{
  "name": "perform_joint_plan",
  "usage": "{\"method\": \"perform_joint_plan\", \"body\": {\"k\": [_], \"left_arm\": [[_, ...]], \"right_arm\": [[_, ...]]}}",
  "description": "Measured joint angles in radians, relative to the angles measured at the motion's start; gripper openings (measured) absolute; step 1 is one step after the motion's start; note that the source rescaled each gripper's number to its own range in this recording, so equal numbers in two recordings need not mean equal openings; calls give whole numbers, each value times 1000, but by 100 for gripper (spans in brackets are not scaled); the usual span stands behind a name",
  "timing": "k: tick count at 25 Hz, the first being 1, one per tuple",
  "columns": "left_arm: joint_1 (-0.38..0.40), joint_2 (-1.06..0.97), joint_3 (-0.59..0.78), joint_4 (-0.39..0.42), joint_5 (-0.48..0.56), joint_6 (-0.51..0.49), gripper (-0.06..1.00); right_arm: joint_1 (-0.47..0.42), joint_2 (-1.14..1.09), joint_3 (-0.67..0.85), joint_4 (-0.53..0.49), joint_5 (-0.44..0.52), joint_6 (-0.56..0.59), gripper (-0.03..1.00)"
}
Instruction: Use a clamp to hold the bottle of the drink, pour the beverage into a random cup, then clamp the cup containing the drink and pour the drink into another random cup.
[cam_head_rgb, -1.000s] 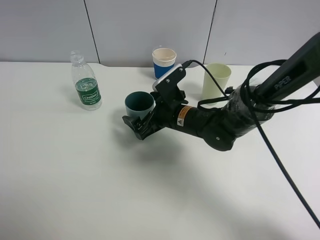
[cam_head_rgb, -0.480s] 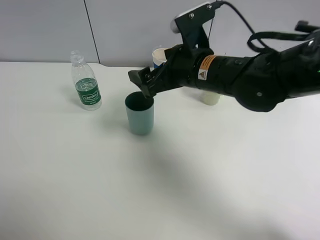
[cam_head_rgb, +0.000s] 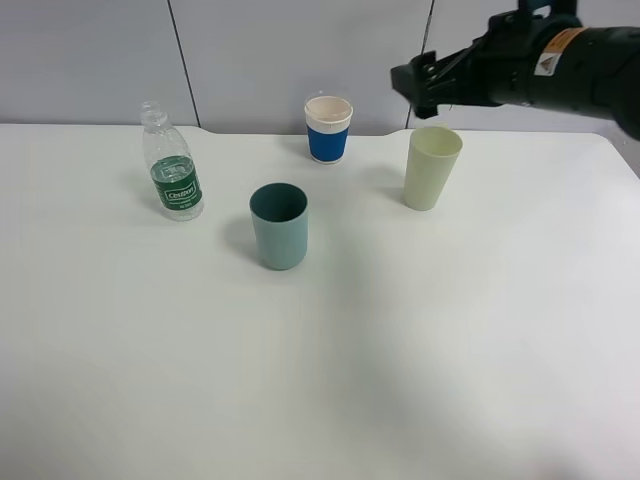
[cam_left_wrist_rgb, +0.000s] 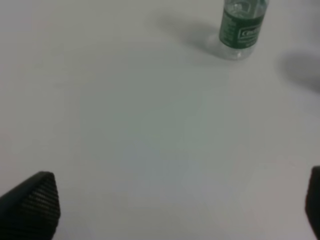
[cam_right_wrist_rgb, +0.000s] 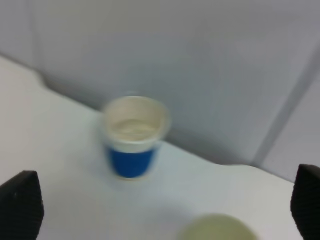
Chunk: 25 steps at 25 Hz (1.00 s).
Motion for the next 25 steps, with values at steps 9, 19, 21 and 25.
{"method": "perform_joint_plan", "body": {"k": [9, 19, 21, 25], "left_arm": [[0, 0, 0, 0, 0, 0, 100], [0, 0, 0, 0, 0, 0, 100], [0, 0, 0, 0, 0, 0, 100], [0, 0, 0, 0, 0, 0, 100]], "right_arm": [[-195, -187, 1, -19, 182, -25, 100], [-415, -494, 44, -78, 339, 71, 100], [-452, -566, 74, -78, 348, 71, 100], [-482, -722, 119, -49, 389, 69, 100]]}}
